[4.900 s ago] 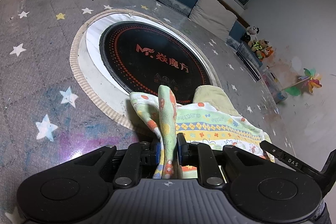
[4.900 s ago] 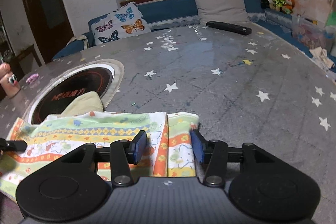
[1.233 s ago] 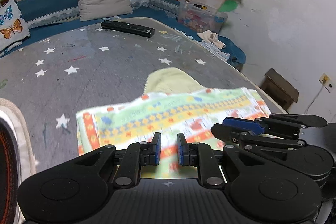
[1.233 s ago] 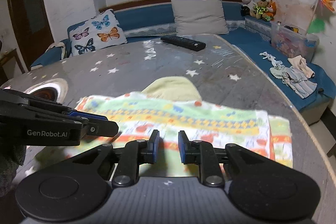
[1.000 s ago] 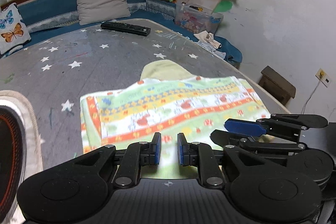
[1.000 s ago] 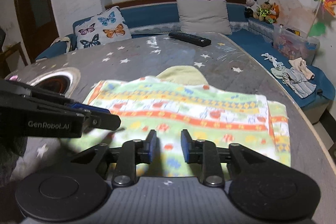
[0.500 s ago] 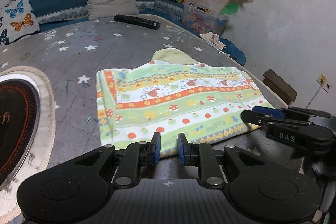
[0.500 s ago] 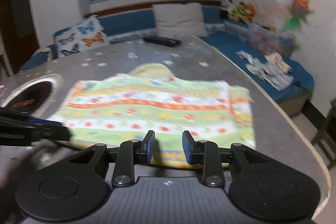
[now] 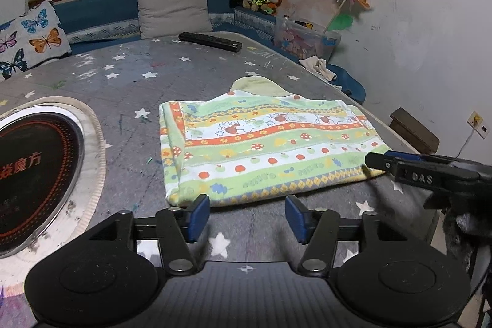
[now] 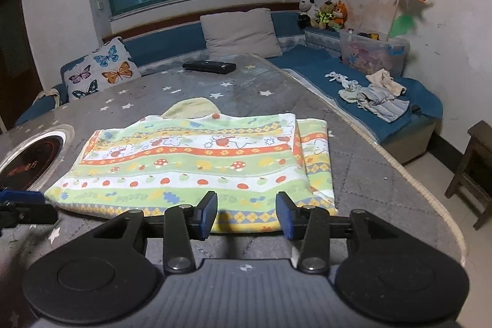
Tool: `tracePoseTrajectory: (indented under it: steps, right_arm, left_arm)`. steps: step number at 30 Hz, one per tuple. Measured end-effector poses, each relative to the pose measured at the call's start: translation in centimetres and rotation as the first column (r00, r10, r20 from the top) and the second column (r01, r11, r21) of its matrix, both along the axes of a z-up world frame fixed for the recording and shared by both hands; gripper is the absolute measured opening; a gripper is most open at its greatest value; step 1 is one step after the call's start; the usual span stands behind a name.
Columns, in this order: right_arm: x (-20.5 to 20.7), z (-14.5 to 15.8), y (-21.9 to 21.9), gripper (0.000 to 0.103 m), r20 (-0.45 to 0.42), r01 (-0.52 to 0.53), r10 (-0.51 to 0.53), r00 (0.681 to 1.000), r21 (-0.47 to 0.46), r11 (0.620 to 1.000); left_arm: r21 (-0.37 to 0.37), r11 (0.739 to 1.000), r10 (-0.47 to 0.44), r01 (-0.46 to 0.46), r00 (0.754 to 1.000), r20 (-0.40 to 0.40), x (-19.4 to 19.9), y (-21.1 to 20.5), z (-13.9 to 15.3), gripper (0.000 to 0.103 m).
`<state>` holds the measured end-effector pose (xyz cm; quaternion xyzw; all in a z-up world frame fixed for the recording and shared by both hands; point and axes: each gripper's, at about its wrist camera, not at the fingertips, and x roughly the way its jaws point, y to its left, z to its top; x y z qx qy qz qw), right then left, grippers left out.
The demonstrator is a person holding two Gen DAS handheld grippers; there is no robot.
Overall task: Fold clothes
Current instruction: 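Open both grippers and release the folded shirt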
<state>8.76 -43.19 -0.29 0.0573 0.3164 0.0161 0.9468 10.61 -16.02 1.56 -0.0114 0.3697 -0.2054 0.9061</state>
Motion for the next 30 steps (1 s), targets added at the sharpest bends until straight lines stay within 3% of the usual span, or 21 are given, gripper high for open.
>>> tracePoseTrajectory:
  steps: [7, 12, 16, 22, 28, 30]
  right_arm:
    - [1.1, -1.1, -0.7, 0.042, -0.032, 0.038, -0.037, 0.999, 0.035, 0.999]
    - [0.1, -0.3, -0.3, 0.044, 0.003, 0.038, -0.038, 0.999, 0.021, 0.999]
    - [0.9, 0.3, -0.2, 0.047, 0.023, 0.032, -0.032, 0.999, 0.012, 0.999]
    - [2.2, -0.6, -1.0, 0.049, -0.014, 0.063, -0.063, 0.998, 0.021, 0.998]
    - [-0.3, 0.7, 0.4, 0.058, 0.031, 0.031, -0.031, 0.999, -0.007, 0.999]
    - [-1.1, 0.9, 0.9, 0.074, 0.036, 0.025, -0.024, 0.999, -0.006, 1.0]
  left_arm:
    - [0.012, 1.0, 0.017, -0.017, 1.0, 0.016, -0.8, 0.5, 0.2, 0.072]
    - [0.021, 1.0, 0.02, -0.021, 0.999, 0.047, -1.5, 0.6, 0.5, 0.088]
    - [0.02, 1.0, 0.022, -0.023, 0.999, 0.05, -1.8, 0.5, 0.5, 0.09]
    - [0.014, 1.0, 0.007, -0.008, 0.996, 0.084, -2.7, 0.3, 1.1, 0.103]
    - [0.01, 1.0, -0.002, 0.001, 0.997, 0.083, -3.1, 0.0, 1.1, 0.103]
    - [0.018, 1.0, -0.004, 0.002, 0.996, 0.087, -3.3, 0.0, 1.0, 0.103]
